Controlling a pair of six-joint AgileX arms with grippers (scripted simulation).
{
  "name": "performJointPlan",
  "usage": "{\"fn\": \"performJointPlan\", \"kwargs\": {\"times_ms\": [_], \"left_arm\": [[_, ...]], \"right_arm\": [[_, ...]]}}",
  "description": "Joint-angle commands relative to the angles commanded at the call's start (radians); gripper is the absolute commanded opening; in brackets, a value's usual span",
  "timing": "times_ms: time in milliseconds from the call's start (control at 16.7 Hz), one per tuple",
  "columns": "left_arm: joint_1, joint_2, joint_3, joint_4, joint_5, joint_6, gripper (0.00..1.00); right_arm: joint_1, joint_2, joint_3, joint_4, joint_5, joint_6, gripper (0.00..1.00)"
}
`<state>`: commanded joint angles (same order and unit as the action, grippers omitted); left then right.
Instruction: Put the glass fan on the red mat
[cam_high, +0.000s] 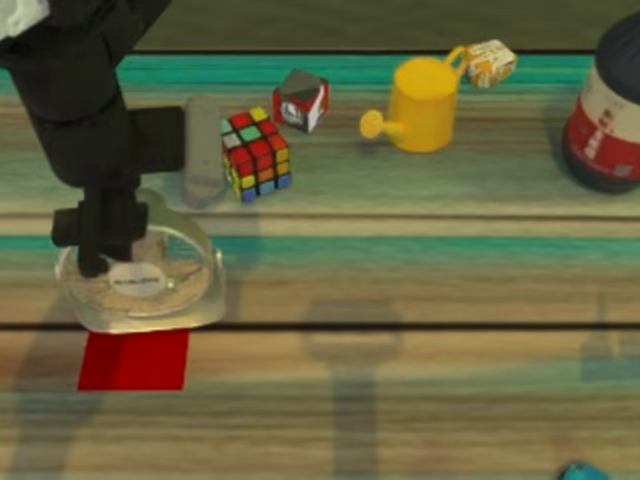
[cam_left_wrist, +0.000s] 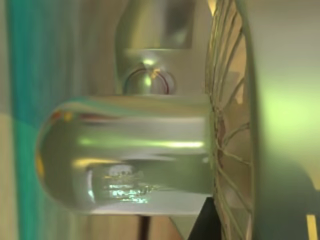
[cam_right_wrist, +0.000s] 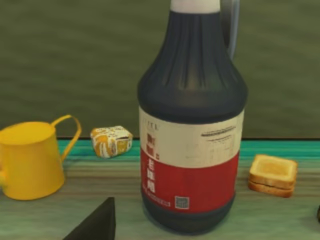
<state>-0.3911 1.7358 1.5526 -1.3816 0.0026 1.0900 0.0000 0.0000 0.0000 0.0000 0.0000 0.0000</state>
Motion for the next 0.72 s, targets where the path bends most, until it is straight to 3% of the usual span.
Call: {"fn": "performJointPlan", "kwargs": {"times_ms": [300, 720], "left_arm": [[0.095, -0.130, -0.161, 0.040, 0.000, 0.183, 0.00], [0.097, -0.126, -0.198, 0.079, 0.000, 0.187, 0.00]], "right_arm": [[0.000, 0.000, 0.000, 0.000, 0.000, 0.000, 1.00], [0.000, 0.000, 0.000, 0.000, 0.000, 0.000, 1.00]]}}
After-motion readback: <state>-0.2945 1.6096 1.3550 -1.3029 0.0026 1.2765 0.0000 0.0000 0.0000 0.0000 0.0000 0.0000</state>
